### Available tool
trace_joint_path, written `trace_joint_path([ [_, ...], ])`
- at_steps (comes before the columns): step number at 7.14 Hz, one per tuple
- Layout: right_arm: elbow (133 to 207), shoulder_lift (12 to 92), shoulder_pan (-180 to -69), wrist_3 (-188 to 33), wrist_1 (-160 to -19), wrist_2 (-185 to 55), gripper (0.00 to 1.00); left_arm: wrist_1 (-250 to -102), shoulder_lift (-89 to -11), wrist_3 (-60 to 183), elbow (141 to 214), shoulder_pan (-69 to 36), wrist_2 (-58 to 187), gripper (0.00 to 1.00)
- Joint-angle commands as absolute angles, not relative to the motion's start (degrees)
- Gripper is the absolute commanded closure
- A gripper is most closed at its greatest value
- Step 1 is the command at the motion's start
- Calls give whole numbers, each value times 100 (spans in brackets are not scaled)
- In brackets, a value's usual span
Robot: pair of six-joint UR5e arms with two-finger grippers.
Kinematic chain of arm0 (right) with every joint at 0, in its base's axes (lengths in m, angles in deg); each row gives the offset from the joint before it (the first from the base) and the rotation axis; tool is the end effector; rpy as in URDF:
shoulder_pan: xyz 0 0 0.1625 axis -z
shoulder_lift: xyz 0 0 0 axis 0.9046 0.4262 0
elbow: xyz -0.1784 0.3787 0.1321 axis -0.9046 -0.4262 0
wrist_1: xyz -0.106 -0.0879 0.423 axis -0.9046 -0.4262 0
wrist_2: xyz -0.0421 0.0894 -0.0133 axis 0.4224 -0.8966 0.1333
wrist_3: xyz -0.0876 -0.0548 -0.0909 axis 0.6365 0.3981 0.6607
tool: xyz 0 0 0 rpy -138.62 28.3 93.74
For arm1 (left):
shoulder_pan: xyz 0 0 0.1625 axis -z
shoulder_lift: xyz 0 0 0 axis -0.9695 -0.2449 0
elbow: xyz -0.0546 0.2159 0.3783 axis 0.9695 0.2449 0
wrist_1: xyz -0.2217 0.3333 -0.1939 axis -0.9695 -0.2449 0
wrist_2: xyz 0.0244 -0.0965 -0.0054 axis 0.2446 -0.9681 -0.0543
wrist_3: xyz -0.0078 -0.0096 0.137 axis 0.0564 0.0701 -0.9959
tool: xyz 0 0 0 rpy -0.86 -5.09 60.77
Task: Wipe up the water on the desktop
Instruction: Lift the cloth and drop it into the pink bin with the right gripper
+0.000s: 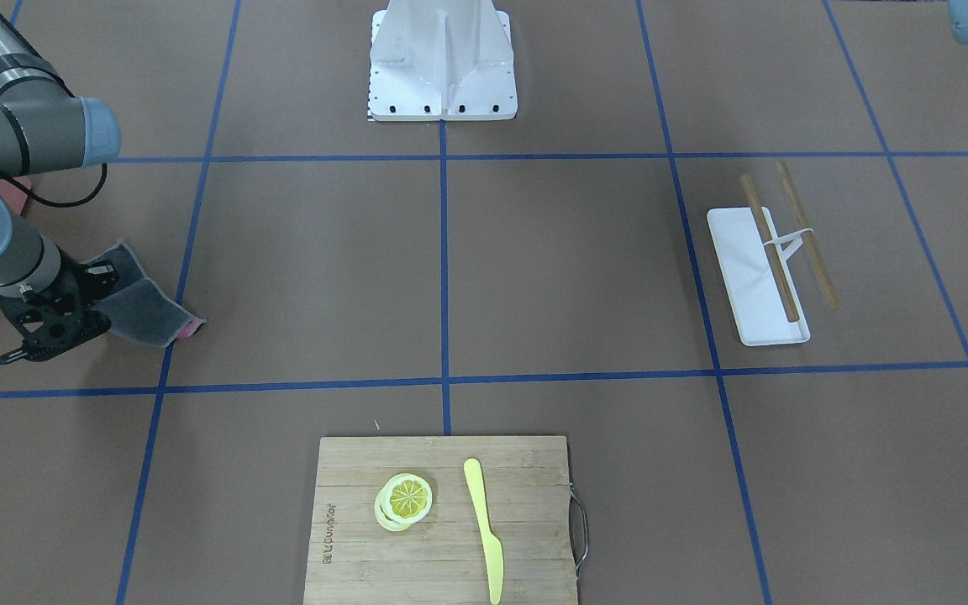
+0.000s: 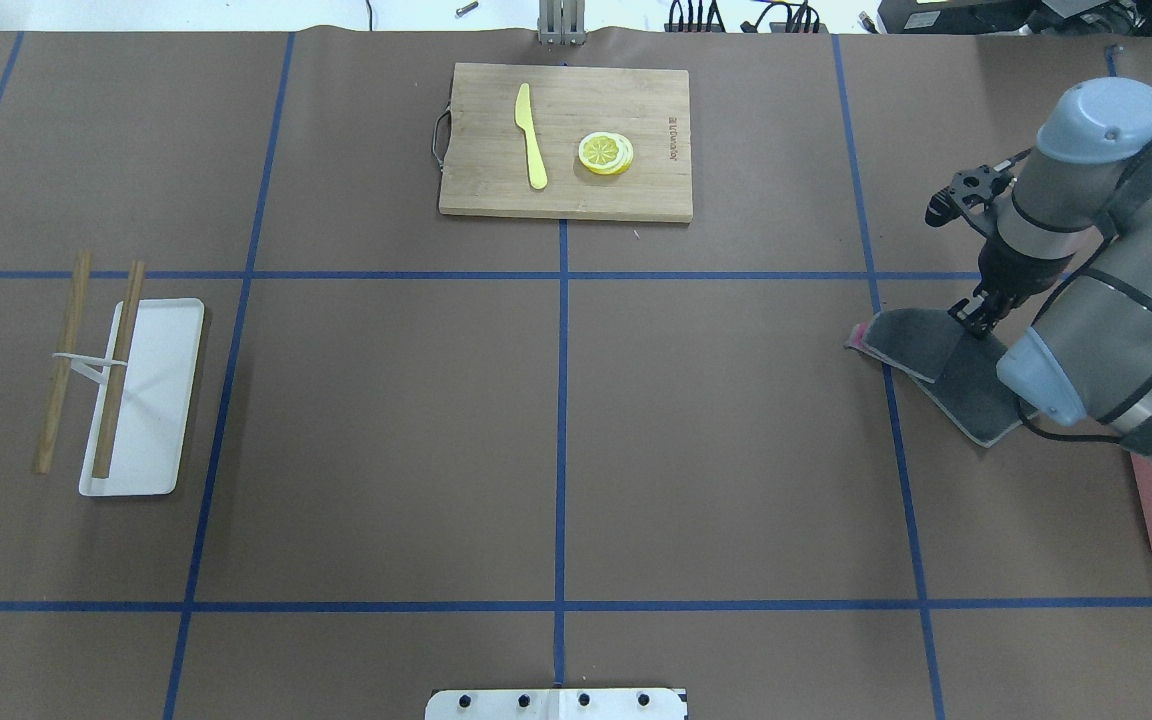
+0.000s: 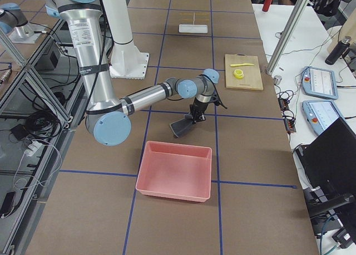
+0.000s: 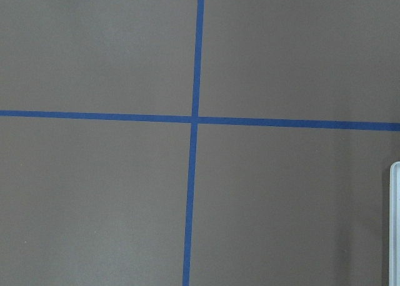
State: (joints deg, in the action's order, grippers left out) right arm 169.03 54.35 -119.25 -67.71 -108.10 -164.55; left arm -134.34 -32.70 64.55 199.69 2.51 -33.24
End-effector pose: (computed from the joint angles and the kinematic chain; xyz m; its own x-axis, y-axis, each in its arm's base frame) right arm -0.3358 -0.5717 0.5219 0.6683 -0.5017 0.5492 0.4892 0.8526 0.1836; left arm 0.0400 -0.5223 0.5219 0.8594 -0.0507 -0.5088 0.0679 0.9976 0.0154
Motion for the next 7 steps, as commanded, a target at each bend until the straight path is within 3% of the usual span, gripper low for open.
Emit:
trace_joint_path([
  [1,16545,4903,-12224,-6835,-10723,-16415,100,-13431,-3277,5969,19772,547,-3330,2],
  [5,16877,4821,-13504,-6792,-10616,-17377,100,-13431,-3251,5354,19631,986,-3382,2],
  [7,17727,5261,-13972,-6757,-11628,-17478,100,-13989,-2656,5081,19509,1049,-3400,2],
])
